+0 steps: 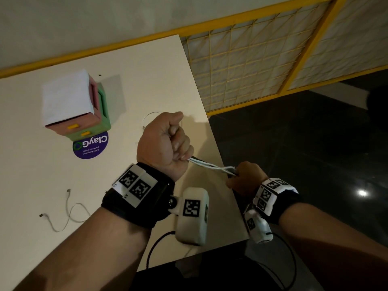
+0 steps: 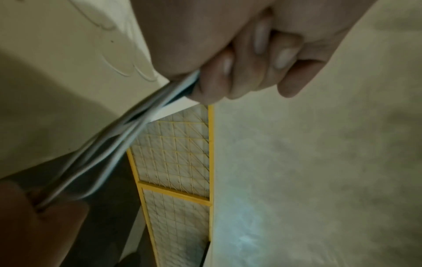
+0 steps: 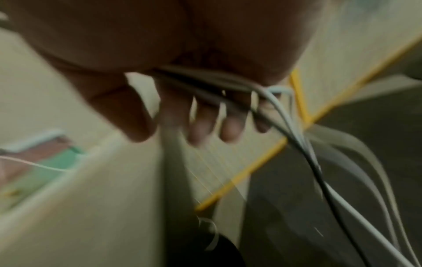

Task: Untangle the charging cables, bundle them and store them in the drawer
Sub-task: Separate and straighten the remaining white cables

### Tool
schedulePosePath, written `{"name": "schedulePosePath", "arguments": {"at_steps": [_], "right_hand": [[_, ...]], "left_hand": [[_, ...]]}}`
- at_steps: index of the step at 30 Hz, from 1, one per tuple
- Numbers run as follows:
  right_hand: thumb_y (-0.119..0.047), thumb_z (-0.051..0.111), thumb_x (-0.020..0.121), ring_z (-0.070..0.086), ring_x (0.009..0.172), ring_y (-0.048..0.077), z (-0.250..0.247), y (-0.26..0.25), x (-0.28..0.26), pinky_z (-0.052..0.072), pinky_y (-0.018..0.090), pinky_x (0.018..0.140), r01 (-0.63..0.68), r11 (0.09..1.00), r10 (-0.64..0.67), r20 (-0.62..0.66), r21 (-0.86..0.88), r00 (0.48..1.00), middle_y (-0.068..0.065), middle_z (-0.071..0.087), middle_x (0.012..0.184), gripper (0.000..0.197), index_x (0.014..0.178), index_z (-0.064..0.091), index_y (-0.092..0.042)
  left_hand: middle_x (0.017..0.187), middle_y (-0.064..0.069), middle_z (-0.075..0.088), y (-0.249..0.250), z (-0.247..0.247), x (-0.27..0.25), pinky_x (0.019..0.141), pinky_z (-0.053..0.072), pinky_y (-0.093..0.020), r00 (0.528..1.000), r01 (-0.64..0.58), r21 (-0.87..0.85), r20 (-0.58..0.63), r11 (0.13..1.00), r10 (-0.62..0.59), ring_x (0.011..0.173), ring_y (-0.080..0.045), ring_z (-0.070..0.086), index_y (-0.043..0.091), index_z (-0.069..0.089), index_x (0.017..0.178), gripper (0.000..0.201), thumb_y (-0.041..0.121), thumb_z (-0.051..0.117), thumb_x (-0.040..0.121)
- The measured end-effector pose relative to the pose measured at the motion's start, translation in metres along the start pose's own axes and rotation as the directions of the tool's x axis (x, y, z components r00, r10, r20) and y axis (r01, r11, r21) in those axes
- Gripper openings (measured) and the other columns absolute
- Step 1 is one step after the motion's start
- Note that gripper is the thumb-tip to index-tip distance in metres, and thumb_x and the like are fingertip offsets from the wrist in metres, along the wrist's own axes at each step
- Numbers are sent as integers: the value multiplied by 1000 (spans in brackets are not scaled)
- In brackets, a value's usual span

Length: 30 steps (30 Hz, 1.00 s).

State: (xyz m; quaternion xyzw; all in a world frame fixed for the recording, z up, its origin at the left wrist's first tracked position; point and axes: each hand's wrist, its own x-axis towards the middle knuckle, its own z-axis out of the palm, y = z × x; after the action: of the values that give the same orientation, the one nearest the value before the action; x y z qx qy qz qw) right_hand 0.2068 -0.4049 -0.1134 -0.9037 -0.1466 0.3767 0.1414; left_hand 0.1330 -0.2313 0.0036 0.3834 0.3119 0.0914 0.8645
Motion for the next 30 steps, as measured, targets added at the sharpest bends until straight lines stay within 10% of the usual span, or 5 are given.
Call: {"name": "schedulePosePath", "arguments": {"at_steps": [3,6,11,15,30], "right_hand": [[-39,69,68,55,105,13,-7,-34,-34,47,35,93,406,914,-403,-148,-13,903,-10,59,110,29,95,60,-33],[-27,68,78,59,77,8,-2,-90,-66,46,26,72,556,800,-544,-117,227,831,-12,62,84,15,86,56,-29],[-33,53,87,56,62,22,22,-107,-45,37,27,53,347,937,-342,-94,48,935,6,59,66,35,63,57,-9],[-46,47,82,64,77,29,45,-90,-27,50,31,69,107,994,-109,-79,-32,991,5,64,81,37,69,59,-14],[-89,53,60,50,51,9,50,-126,0,42,32,61,297,946,-323,338,129,884,-8,52,53,68,59,54,-22]], "left_hand": [[33,3,22,3,-7,-4,38,16,-19,1000,21,-21,-11,1000,-21,29,-13,14,19,31,48,43,18,46,88],[32,3,21,4,-17,-12,40,16,-20,999,36,-14,25,999,-36,29,-12,15,18,31,47,44,17,46,88],[34,2,21,21,-58,-17,41,22,-23,999,30,-82,-10,996,-31,30,-14,17,19,31,49,44,17,48,89],[35,2,24,32,-84,-14,42,22,-24,999,39,-113,-26,993,-42,32,-13,18,19,35,51,46,33,58,89],[42,3,17,52,-140,2,43,17,-27,946,56,-120,-311,991,-91,35,-15,14,22,29,46,52,18,55,91]]}}
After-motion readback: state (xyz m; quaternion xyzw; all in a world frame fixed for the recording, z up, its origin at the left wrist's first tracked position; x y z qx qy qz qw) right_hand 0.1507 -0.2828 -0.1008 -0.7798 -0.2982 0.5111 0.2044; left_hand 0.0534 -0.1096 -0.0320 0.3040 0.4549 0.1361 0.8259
